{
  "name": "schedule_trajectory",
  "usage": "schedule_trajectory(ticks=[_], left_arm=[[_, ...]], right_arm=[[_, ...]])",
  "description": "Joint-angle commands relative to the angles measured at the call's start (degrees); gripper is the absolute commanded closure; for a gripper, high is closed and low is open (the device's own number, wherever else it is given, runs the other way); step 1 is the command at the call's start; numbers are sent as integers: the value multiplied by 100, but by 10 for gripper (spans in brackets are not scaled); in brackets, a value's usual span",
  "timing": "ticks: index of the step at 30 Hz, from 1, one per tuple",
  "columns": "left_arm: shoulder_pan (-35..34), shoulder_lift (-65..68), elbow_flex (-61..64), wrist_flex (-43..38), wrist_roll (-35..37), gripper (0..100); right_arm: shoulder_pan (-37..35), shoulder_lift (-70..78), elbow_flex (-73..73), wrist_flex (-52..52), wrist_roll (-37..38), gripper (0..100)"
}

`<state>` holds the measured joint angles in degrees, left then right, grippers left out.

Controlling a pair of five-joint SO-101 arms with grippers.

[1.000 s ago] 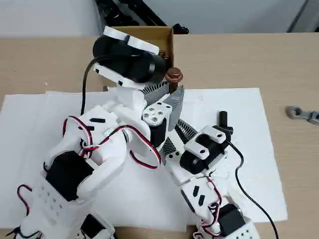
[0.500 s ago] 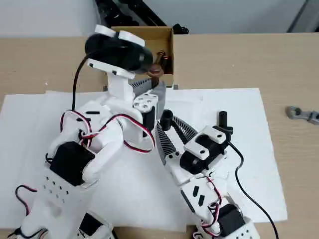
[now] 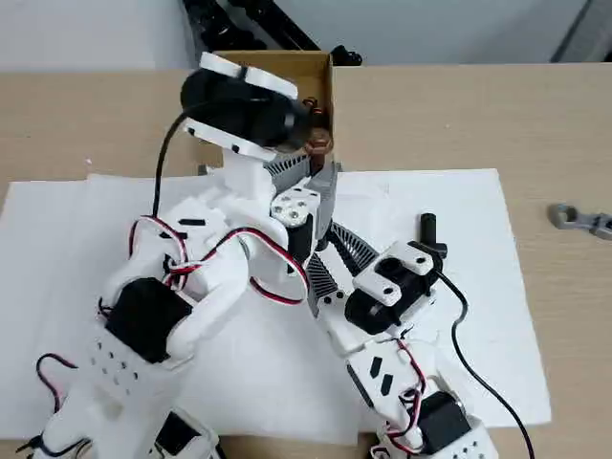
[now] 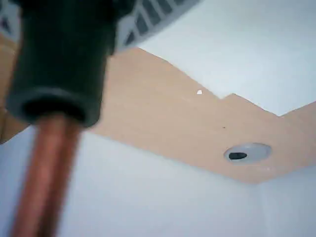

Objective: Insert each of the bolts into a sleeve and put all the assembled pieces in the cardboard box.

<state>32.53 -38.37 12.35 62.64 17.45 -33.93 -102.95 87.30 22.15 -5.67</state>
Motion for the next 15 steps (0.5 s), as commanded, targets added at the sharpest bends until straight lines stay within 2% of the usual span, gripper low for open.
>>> schedule_trajectory(ticks=[1,15], left_arm=[[9,-18,127,-202,62,994],[9,-62,620,-53,35,994]], right_arm=[[-48,-84,-97,-84,-26,996],[-40,-84,-123,-84,-26,996]])
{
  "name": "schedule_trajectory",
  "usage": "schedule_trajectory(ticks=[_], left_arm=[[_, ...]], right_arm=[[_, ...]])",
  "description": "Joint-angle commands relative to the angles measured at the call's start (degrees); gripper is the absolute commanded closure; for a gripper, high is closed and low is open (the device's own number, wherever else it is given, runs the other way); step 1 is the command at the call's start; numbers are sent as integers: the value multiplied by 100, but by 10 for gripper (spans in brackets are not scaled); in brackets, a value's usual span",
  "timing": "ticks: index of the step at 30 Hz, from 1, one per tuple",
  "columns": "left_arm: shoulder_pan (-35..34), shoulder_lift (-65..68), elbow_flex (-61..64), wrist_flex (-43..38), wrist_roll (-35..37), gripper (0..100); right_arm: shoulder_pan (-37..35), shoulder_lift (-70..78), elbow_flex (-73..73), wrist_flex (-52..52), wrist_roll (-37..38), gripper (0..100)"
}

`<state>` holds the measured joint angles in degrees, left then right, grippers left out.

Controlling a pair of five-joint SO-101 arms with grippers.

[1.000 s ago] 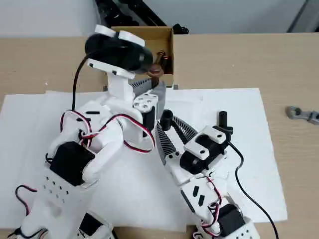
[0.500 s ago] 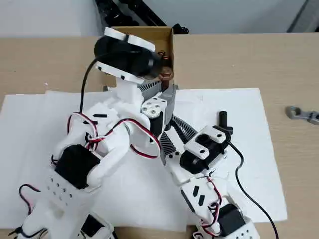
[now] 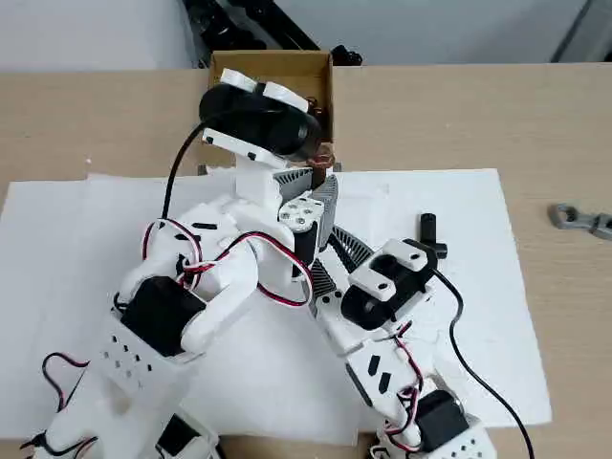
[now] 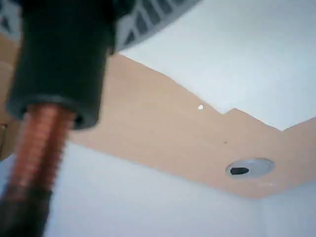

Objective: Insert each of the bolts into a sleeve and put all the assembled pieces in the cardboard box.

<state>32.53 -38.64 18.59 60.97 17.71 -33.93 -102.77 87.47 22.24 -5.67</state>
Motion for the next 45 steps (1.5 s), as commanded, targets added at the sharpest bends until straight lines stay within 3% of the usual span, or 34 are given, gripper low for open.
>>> schedule_trajectory(ticks=[1,14,19,26,32,37,41,45], left_arm=[[26,-35,-4,193,9,994],[35,-457,-92,501,9,975],[53,-466,-295,1345,53,821],[-9,-484,-971,2154,44,803],[-712,-466,-1886,2532,-79,853],[-1486,-501,-1938,2532,-853,989],[-1793,-501,-1938,2769,-1380,995],[-2242,-501,-1938,3218,-1415,995]], right_arm=[[-40,-92,-176,-92,-26,996],[-40,-66,-589,409,-35,996],[-40,-66,-598,409,-35,996],[-40,-57,-686,418,-26,996],[163,347,-1187,418,0,996],[637,1736,-2330,409,-26,996],[655,3011,-3323,330,-9,996],[971,4409,-4149,-127,-44,996]])
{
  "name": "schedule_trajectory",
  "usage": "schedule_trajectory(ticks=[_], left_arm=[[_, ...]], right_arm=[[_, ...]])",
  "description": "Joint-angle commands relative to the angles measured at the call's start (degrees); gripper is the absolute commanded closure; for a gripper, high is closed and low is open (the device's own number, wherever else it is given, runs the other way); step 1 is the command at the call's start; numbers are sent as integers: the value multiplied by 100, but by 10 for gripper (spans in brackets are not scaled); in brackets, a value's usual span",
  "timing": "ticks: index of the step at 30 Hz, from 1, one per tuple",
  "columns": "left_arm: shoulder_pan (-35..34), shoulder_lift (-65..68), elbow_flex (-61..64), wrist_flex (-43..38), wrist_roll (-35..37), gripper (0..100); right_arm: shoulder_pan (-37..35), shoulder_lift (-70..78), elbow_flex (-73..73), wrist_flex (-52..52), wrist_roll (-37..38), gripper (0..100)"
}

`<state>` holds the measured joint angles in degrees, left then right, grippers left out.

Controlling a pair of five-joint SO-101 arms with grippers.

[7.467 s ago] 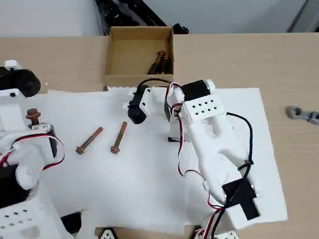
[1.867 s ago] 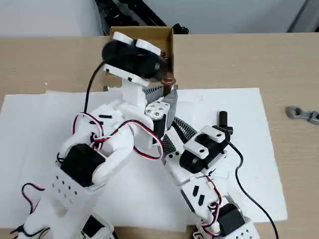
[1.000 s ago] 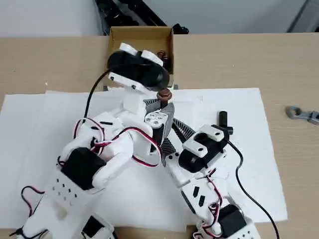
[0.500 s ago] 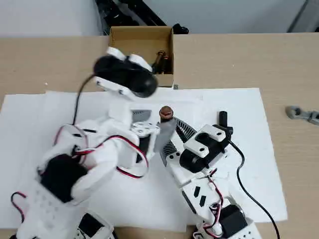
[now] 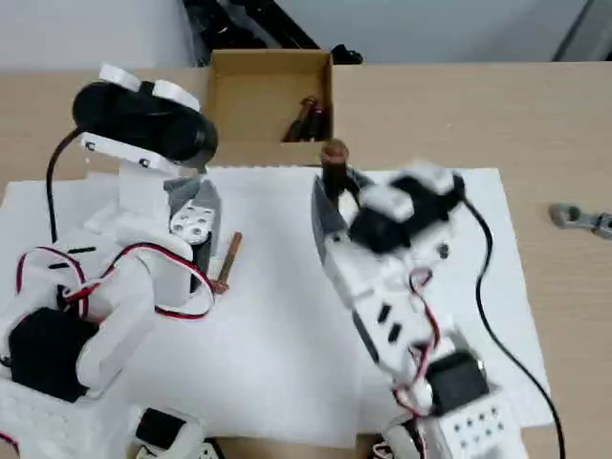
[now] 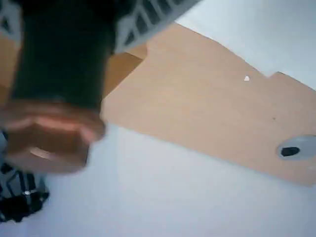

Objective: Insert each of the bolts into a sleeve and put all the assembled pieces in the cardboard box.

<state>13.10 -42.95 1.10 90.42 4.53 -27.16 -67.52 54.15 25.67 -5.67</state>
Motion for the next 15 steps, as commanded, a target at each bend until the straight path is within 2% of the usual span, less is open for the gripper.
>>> schedule_trajectory(ticks=[1,4,9,15], left_arm=[[-484,-53,-180,413,-97,995],[-1169,-70,-180,756,-105,995],[-2066,-211,-180,818,-105,995],[-2215,-527,4,826,-105,995]], right_arm=[[382,1226,-976,-716,-44,996],[532,2237,-1459,-1191,-35,996],[541,3855,-2444,-1666,-35,995],[558,5798,-3763,-2369,-35,995]])
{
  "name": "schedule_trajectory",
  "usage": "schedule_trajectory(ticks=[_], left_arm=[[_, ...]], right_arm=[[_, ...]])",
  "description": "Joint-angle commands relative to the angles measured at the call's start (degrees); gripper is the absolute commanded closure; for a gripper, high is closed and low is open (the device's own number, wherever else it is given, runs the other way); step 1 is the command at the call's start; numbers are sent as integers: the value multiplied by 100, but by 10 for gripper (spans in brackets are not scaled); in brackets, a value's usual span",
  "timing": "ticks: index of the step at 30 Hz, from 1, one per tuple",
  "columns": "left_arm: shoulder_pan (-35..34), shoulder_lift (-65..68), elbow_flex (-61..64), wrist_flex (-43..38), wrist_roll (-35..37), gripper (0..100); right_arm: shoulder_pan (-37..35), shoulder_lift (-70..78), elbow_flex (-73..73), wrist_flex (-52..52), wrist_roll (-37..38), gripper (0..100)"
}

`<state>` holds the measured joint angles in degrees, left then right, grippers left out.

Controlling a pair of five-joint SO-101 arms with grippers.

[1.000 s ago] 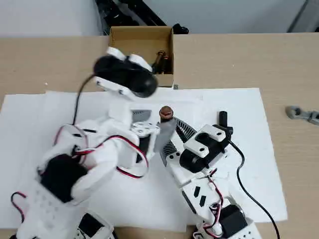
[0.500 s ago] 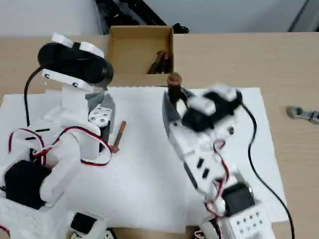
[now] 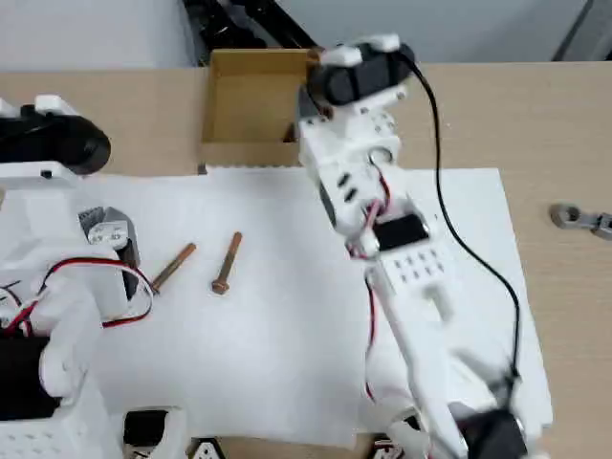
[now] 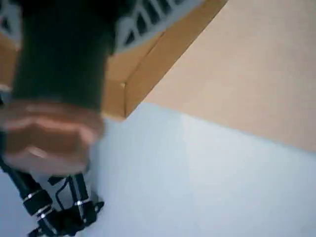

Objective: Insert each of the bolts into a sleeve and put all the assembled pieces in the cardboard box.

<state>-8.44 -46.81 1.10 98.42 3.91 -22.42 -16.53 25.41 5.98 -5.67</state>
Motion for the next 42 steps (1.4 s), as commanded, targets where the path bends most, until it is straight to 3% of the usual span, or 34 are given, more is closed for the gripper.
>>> schedule_trajectory(ticks=[1,13,18,23,29,36,42], left_arm=[[-62,-202,145,26,-44,995],[-70,-1486,1596,0,-35,995],[-70,-1732,2009,0,-35,995],[-70,-1723,2097,-9,-44,994],[-70,-1433,2070,-9,-44,927],[-70,-519,2053,-9,-44,909],[-70,510,1974,-18,-53,855]], right_arm=[[84,1051,-1125,-505,-35,995],[426,4963,-4132,-1007,-35,995],[426,5807,-4598,-998,-35,994],[418,5903,-4598,-716,-105,978],[453,5666,-4615,13,-835,842],[453,4813,-4607,699,-862,850],[444,3767,-4607,1877,-853,850]])
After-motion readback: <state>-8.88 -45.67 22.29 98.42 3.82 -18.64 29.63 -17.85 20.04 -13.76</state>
